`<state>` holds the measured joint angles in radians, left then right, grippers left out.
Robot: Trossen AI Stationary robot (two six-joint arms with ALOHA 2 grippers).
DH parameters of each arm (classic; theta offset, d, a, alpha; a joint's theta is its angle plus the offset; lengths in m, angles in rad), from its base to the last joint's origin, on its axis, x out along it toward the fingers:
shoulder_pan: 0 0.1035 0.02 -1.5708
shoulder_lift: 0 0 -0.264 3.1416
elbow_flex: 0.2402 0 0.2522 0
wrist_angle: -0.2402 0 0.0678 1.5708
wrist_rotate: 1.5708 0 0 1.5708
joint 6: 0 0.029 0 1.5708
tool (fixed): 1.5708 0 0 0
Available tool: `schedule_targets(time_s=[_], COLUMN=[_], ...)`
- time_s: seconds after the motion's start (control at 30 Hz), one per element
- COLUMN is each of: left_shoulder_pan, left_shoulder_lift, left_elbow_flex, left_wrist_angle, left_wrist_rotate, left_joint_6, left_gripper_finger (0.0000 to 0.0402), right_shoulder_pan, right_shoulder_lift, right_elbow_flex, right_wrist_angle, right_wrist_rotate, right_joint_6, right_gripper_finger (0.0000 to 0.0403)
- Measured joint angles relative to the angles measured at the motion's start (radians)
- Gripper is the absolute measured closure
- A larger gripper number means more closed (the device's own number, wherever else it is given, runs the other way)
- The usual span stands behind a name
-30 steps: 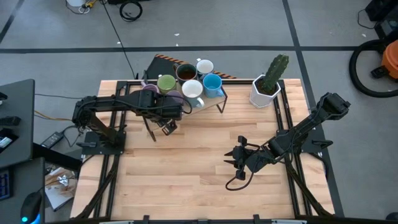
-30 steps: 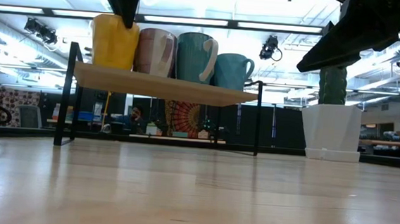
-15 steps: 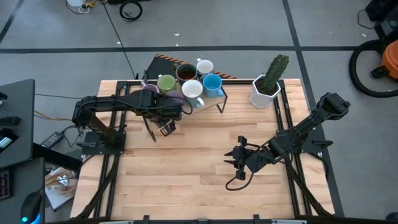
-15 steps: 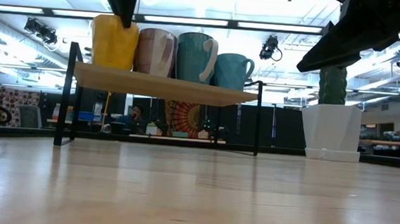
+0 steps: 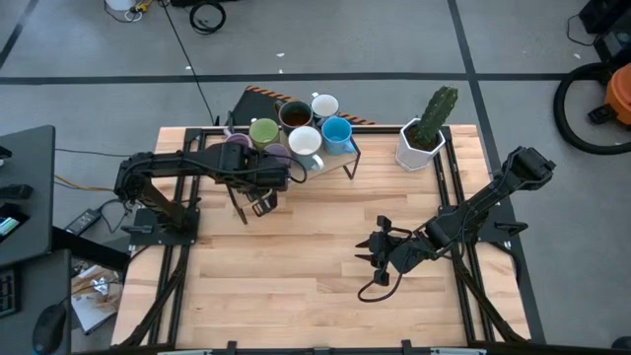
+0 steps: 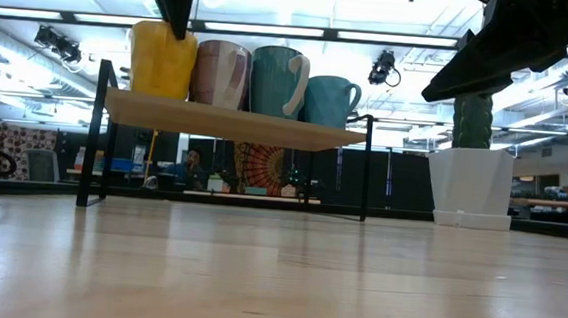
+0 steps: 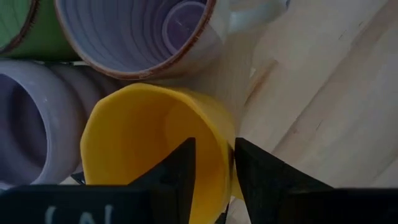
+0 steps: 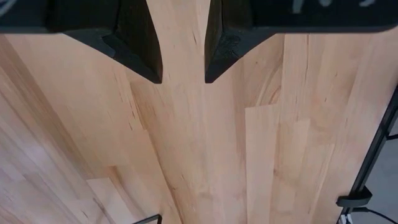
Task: Place coffee mugs
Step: Put the yellow mug on the shelf
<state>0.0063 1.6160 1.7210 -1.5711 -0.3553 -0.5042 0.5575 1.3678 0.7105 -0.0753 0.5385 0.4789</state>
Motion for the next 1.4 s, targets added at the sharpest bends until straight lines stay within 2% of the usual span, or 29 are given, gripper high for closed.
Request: schedule_targets(time_s=[0.97, 1.17, 1.27, 1.4], left_shoulder_pan=[-0.006, -0.006, -0.038, -0.150], left_shoulder_lift=[-0.040, -0.040, -0.041, -0.040], left_elbow_flex=[0.017, 0.123, 0.181, 0.181], left_wrist_angle=[-0.001, 0.000, 0.000, 0.009], left_wrist_rotate=[-0.051, -0.055, -0.049, -0.040], left_joint_6=[0.132, 0.146, 0.199, 0.289], left_gripper_finger=[0.0283, 0.0283, 0.0283, 0.0283], right_shoulder_pan=[0.000, 0.000, 0.000, 0.000], right_shoulder_lift=[0.000, 0.000, 0.000, 0.000], right_elbow_flex=[0.000, 0.000, 0.000, 0.000], right_wrist_angle=[0.003, 0.004, 0.004, 0.003], right_wrist_rotate=[-0.006, -0.008, -0.009, -0.009], right_joint_6=[0.000, 0.000, 0.000, -0.001], right_gripper_finger=[0.0277, 0.0277, 0.0277, 0.0277])
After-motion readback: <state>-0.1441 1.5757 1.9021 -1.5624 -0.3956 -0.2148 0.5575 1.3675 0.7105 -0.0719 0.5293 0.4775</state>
